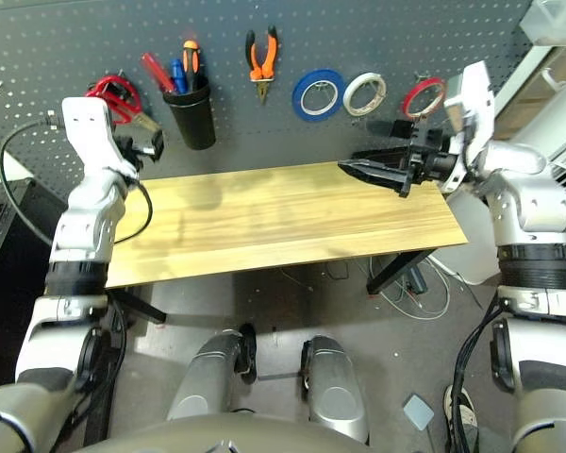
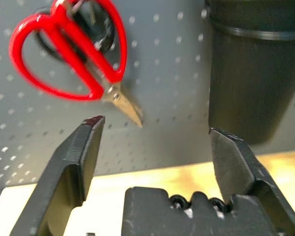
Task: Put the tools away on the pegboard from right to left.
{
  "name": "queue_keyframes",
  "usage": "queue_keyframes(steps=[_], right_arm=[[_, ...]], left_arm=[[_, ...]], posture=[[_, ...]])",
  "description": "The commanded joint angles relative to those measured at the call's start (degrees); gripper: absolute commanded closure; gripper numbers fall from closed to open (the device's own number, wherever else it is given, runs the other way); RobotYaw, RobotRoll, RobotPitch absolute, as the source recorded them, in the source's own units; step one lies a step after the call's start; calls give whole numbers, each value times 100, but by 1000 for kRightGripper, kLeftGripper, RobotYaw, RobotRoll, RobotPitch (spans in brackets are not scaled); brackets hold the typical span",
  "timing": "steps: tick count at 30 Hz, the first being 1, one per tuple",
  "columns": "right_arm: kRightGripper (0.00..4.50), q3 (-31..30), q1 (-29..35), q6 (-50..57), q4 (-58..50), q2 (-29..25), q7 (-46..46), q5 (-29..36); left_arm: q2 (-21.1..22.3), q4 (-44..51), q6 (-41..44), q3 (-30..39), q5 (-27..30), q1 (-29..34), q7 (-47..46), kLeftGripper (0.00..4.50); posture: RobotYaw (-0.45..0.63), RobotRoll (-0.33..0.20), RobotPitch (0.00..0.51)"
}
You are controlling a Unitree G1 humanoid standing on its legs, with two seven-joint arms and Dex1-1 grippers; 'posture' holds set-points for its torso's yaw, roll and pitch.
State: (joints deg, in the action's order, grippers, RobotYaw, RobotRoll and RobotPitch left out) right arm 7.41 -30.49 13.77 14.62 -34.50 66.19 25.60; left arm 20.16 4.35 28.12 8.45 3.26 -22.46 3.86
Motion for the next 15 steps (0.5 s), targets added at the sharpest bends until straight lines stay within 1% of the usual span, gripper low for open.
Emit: queue_keyframes(steps=[1,3,4,7,10,12,15], right_arm=[[0,-34,171,-470,409,402,-653,-340],[0,48,153,-958,932,748,-1223,-600],[0,112,126,-1133,1142,889,-1389,-622],[0,243,-73,-1957,2070,1160,-2263,-979],[0,310,-342,-2686,3075,1286,-3189,-1322],[0,319,-505,-3076,3637,1323,-3731,-1527],[0,366,-716,-3437,4198,1369,-4070,-1612]], left_arm=[[-60,704,-170,194,20,619,-15,28],[-191,827,-558,307,20,1016,-82,28],[-224,826,-714,327,-5,1155,-82,28],[-389,552,-1571,387,-80,1388,-171,28],[-539,128,-2422,522,-188,1495,-404,28],[-655,-57,-2778,639,-195,1574,-582,28],[-728,-341,-3172,637,-270,1600,-685,28]], posture=[[-15,0,168],[-11,0,165],[-11,0,165],[-6,0,164],[5,0,164],[12,0,162],[16,0,158]])
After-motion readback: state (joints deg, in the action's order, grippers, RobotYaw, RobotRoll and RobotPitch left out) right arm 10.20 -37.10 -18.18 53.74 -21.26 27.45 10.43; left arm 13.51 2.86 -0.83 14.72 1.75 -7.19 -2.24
